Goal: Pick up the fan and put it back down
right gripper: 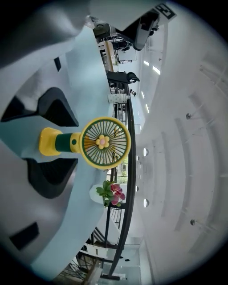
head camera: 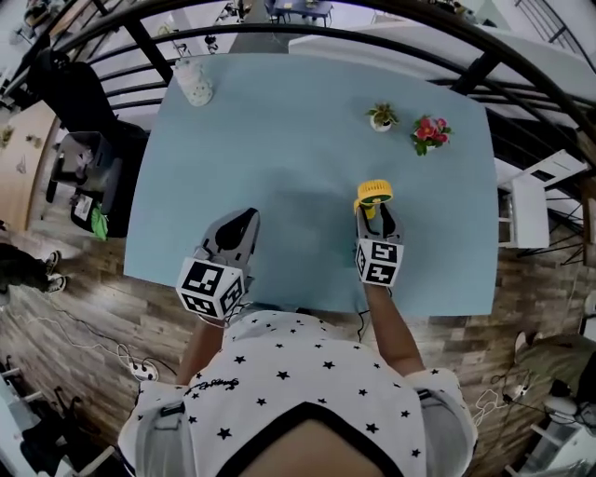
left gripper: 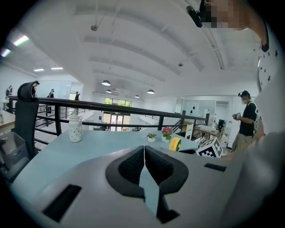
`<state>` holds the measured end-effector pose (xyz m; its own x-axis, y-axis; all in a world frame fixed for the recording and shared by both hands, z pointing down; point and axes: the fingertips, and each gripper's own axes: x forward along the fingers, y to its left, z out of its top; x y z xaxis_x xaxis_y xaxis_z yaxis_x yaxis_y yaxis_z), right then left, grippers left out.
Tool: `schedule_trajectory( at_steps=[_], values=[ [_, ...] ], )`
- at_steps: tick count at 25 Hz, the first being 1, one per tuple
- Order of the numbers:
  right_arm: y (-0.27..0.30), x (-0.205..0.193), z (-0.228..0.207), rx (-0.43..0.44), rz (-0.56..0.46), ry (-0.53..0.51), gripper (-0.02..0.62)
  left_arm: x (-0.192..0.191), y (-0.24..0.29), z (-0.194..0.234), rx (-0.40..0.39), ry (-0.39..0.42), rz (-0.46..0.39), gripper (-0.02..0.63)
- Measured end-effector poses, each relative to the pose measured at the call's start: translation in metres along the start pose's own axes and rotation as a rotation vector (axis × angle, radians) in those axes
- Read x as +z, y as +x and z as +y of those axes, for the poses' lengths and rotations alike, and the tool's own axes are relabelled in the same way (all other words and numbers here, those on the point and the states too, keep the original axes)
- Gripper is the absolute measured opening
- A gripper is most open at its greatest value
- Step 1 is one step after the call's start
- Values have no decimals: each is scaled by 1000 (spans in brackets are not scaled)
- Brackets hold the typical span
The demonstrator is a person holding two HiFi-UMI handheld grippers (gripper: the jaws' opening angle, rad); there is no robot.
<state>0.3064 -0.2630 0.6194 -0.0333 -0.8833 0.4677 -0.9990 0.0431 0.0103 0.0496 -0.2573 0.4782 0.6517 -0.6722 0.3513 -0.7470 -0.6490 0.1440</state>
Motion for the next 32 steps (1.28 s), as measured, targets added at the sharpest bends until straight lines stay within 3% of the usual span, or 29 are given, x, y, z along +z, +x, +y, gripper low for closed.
schedule_trajectory(
  at_steps=[14, 32],
  values=[
    [31, -4, 2, -18, 25, -6, 206, 1, 4, 17, 21, -2, 19, 29],
    [26, 8, 1, -43, -34, -3, 173, -3, 0, 17, 21, -4, 25, 29]
  ],
)
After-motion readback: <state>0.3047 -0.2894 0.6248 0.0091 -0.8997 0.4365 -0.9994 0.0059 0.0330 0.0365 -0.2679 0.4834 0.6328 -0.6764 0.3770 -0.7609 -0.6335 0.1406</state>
